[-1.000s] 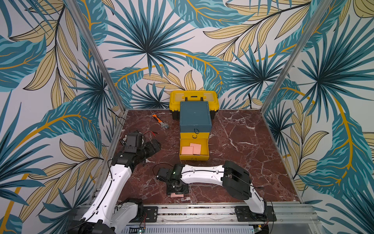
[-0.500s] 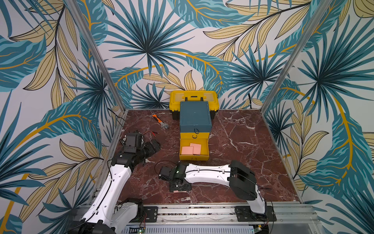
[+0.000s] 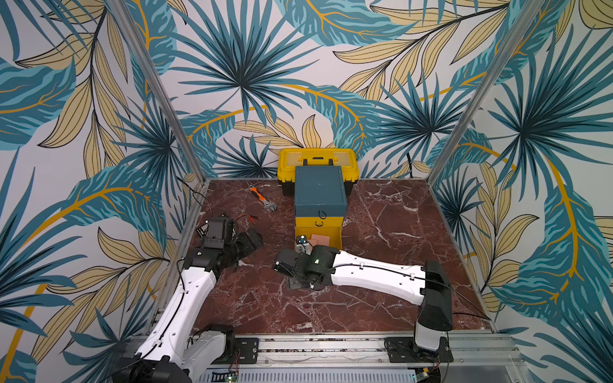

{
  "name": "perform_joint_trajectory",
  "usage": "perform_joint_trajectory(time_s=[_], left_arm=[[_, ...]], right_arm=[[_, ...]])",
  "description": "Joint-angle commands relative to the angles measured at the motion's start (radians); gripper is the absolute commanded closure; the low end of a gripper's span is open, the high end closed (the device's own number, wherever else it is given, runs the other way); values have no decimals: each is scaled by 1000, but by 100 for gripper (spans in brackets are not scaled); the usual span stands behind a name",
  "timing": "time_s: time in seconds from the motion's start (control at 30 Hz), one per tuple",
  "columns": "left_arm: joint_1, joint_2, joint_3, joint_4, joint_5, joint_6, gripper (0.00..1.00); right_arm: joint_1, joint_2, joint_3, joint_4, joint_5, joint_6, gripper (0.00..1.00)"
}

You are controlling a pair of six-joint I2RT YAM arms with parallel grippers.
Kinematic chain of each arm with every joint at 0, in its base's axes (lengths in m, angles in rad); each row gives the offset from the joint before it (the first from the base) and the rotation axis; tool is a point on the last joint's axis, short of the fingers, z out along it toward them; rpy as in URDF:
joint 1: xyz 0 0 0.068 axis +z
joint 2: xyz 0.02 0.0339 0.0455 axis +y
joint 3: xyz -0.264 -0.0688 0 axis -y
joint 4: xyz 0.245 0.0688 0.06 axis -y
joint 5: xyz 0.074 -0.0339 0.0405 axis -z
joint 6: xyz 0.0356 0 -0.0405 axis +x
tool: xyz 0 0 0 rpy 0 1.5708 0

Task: Please put the sticky notes in the drawer by color
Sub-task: Place the sticky notes in the drawer.

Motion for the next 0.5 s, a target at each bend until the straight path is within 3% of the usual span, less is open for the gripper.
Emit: perform_joint_trajectory(time_s=[0.0,0.23,0.47], left_arm=[[9,15,36,-14,-11,-13,0],[10,42,66,-35,-21,-27,0],[9,75,95,-41,-42,-28,0]], right_arm=[[-60,-41,-53,43,80,-120,25],[-158,-62,-110,155,104,-239,25],[-201,-37,-142,237,98,-275,25]])
